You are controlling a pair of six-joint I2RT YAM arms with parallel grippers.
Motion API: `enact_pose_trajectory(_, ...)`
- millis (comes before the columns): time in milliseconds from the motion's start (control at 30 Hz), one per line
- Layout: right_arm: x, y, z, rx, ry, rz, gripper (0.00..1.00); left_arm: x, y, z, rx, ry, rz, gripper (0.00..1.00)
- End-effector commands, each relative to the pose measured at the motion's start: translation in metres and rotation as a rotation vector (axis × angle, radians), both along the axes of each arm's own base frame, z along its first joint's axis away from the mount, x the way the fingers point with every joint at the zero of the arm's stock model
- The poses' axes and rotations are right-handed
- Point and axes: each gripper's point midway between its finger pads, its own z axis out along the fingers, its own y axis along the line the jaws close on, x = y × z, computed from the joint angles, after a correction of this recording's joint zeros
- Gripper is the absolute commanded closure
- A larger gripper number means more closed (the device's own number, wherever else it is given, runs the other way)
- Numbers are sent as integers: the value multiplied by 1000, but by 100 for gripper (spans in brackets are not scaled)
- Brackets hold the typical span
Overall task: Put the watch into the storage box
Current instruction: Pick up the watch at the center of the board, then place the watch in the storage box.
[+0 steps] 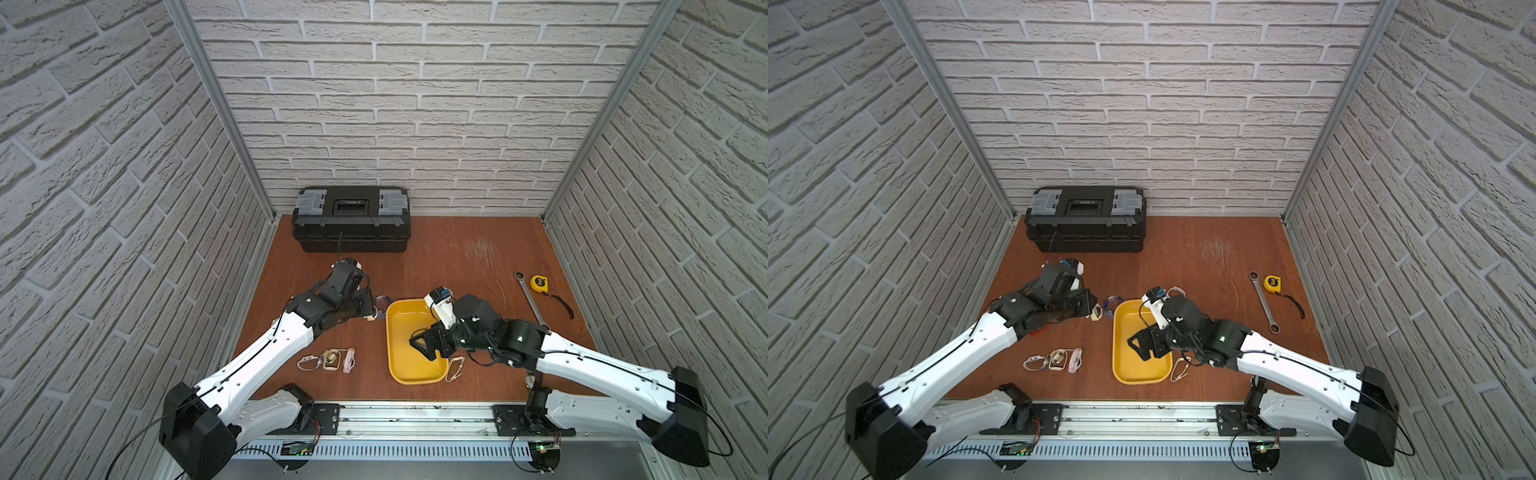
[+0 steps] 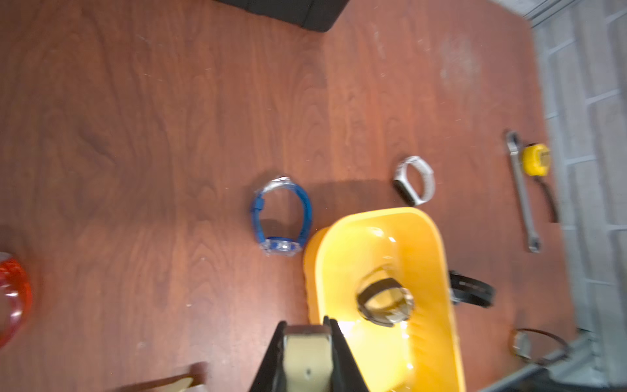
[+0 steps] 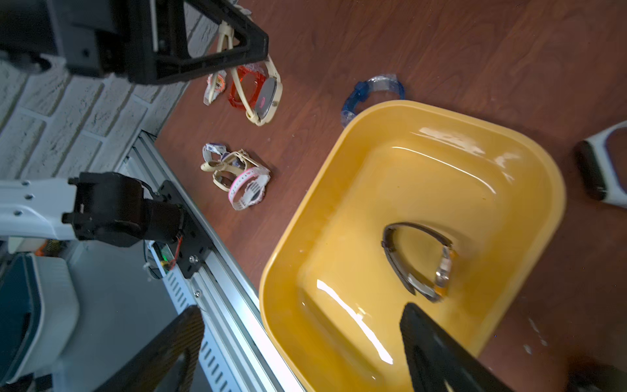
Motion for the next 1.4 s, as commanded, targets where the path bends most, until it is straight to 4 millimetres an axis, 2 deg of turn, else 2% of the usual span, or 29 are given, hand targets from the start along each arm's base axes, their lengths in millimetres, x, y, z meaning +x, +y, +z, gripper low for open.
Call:
enact_pose_trajectory(0,14,40,31,146,19,14,11,-9,-18,9,-148,19,-34,85)
enact_pose_trajectory(133,20,67,30,204,79,39,17,-14,-21,10,-180,15,-38,85)
enact_pose_trajectory(267,24,75,26,212,98,30,20,-16,-22,5,-205,20,-30,85)
enact_pose_trajectory(533,32,75,4,176,133,-15,28,-18,-29,8,-259,4,-41,86)
enact_pose_trajectory(700,43,73,1,183,137,-56,34,-22,-35,6,-277,7,-57,87)
enact_pose_trajectory(1000,61,57,-3,199,153,-142,42,-25,-31,9,-289,-16,-46,86)
enact_pose_trajectory(1367,61,73,-12,234,209,-101,54,-25,-34,12,-302,-32,-53,86)
